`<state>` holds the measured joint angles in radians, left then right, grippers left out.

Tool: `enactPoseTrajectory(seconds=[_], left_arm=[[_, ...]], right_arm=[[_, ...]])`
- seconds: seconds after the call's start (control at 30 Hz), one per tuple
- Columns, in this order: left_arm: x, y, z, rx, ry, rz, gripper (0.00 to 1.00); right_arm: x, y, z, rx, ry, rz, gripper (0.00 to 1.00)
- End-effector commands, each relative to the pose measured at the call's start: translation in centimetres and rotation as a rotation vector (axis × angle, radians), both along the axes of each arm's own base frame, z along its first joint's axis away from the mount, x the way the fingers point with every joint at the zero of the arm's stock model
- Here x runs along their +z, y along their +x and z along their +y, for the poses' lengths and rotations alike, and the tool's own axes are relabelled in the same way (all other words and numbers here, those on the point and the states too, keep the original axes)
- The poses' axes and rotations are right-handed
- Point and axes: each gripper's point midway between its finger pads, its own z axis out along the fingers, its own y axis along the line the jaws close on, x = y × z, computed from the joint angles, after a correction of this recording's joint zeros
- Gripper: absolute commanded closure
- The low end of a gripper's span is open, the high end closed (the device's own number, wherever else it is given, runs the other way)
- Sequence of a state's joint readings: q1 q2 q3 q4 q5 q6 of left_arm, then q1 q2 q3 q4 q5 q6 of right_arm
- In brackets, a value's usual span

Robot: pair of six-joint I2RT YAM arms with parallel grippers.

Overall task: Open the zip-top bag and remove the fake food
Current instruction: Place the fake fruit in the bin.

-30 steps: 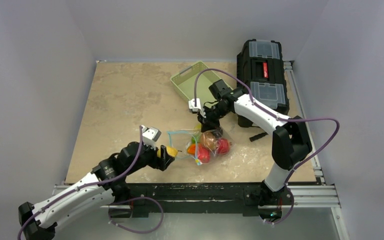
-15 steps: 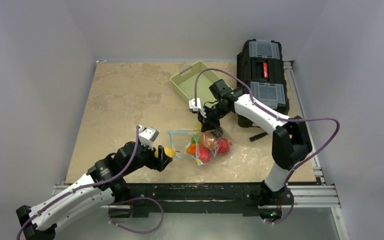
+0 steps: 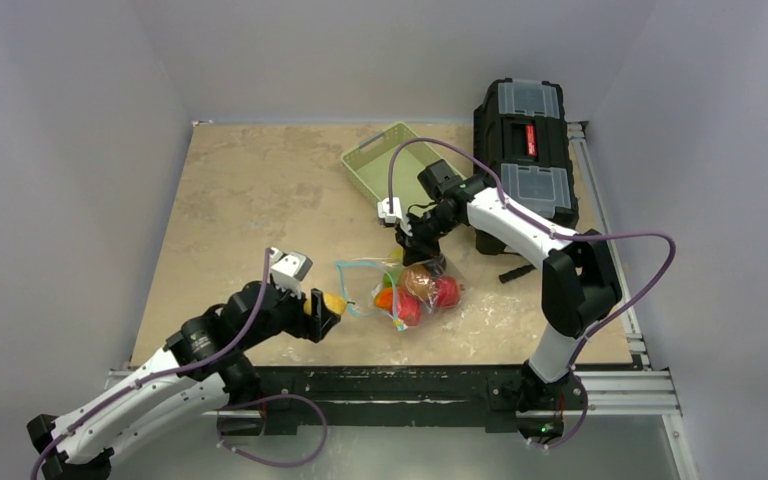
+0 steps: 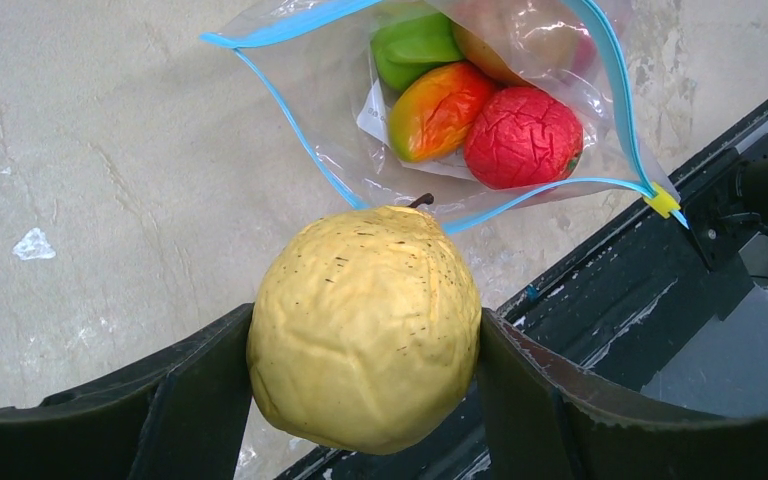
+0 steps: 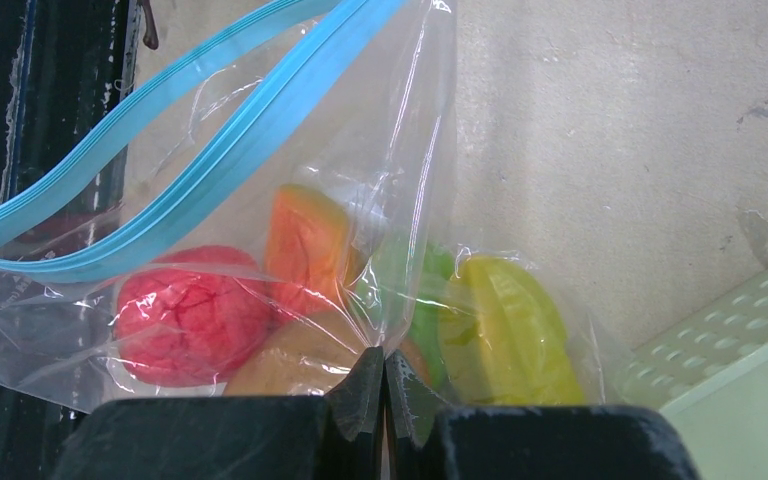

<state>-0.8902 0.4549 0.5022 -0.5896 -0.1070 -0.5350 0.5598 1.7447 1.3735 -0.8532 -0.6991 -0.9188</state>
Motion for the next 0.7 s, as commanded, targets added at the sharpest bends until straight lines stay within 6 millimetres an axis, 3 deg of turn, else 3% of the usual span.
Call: enactPoseTrajectory(seconds=[0.0, 0.67], left_arm=[[2.1, 0.2, 0.3, 0.03, -0.036, -0.013, 1.0], [4.6, 0.0, 1.4, 0.061, -0.044, -0.036, 1.0]], right_arm=[[0.5, 0.2, 0.0, 0.011, 0.017, -0.007, 1.0], [0.3, 0.2, 0.0, 0.01, 0.016, -0.003, 0.99]])
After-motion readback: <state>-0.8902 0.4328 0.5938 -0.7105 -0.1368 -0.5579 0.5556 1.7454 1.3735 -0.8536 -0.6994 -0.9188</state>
